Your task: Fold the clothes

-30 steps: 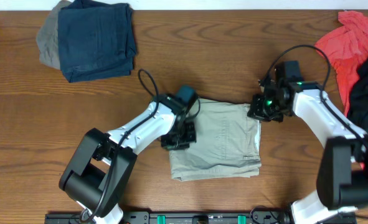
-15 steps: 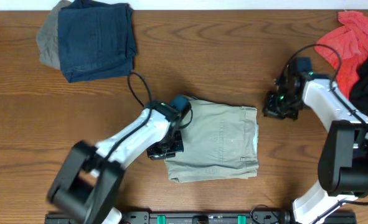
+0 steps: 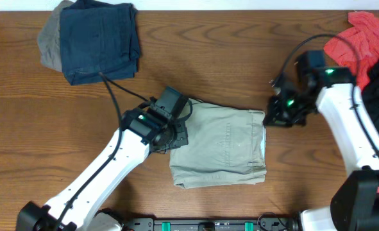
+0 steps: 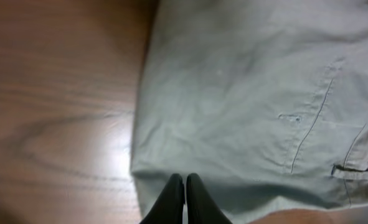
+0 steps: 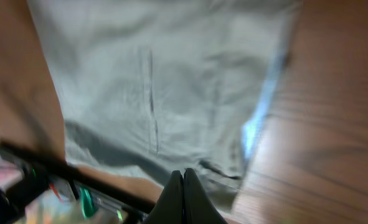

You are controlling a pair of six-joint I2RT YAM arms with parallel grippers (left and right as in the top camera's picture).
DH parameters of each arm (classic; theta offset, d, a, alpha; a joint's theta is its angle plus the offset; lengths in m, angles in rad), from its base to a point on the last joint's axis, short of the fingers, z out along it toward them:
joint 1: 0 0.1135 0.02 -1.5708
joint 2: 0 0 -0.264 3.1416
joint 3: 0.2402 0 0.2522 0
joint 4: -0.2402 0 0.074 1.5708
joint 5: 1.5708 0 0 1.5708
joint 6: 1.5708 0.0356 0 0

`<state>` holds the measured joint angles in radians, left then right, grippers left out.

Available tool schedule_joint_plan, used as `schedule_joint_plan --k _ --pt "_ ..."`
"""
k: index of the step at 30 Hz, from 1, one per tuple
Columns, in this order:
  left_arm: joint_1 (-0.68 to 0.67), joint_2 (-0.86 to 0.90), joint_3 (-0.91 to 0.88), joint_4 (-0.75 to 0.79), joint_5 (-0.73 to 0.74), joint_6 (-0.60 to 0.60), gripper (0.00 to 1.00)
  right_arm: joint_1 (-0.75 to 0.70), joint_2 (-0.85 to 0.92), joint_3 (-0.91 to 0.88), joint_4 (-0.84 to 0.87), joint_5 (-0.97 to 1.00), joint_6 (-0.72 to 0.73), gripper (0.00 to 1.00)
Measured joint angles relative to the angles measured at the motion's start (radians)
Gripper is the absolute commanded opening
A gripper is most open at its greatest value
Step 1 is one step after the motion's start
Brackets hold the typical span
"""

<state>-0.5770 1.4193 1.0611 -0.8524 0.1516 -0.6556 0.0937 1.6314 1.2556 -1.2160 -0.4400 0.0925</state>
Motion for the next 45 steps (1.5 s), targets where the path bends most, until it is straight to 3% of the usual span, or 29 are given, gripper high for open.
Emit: schedule_joint_plan --k 10,17,21,25,30,32,33,34,35,36,38,42,44,45 --pt "0.003 0.264 0.0 0.31 0.111 0.131 0.07 0.091 0.003 -0.405 0.216 -0.105 0.014 0.01" --pt "0.087 0.417 0.0 0.476 0.127 0.163 0.06 0.084 0.004 -0.519 0.253 -0.09 0.064 0.01" --pt "0.181 0.432 0.0 0.478 0.135 0.166 0.06 0.073 0.004 -0.52 0.253 -0.073 0.088 0.01" --pt "0.264 0.416 0.001 0.382 0.13 0.169 0.06 0.07 0.003 -0.52 0.253 -0.059 0.102 0.01" --pt "0.335 0.269 0.002 0.27 0.127 0.183 0.07 0.04 -0.037 -0.512 0.23 -0.011 0.117 0.02" --pt "0.341 0.182 0.005 0.232 0.126 0.187 0.11 0.019 -0.08 -0.492 0.21 0.019 0.122 0.14" --pt "0.343 0.135 0.01 0.209 0.127 0.19 0.13 0.003 -0.103 -0.479 0.201 0.032 0.13 0.33" --pt "0.342 0.09 0.018 0.182 0.126 0.194 0.27 -0.007 -0.127 -0.461 0.196 0.049 0.132 0.63" --pt "0.341 0.052 0.025 0.152 0.128 0.202 0.38 -0.017 -0.149 -0.443 0.194 0.062 0.133 0.84" --pt "0.34 0.024 0.031 0.122 0.132 0.204 0.5 -0.028 -0.17 -0.423 0.193 0.076 0.134 0.95" --pt "0.335 -0.01 0.036 0.06 0.141 0.209 0.7 -0.053 -0.204 -0.376 0.195 0.104 0.134 0.99" --pt "0.309 0.0 0.019 -0.021 0.173 0.211 0.92 -0.124 -0.229 -0.277 0.22 0.149 0.134 0.99" --pt "0.286 0.011 -0.014 -0.026 0.19 0.216 1.0 -0.168 -0.229 -0.237 0.253 0.165 0.134 0.99" --pt "0.277 0.018 -0.033 -0.024 0.194 0.22 0.99 -0.185 -0.229 -0.227 0.268 0.168 0.134 0.99"
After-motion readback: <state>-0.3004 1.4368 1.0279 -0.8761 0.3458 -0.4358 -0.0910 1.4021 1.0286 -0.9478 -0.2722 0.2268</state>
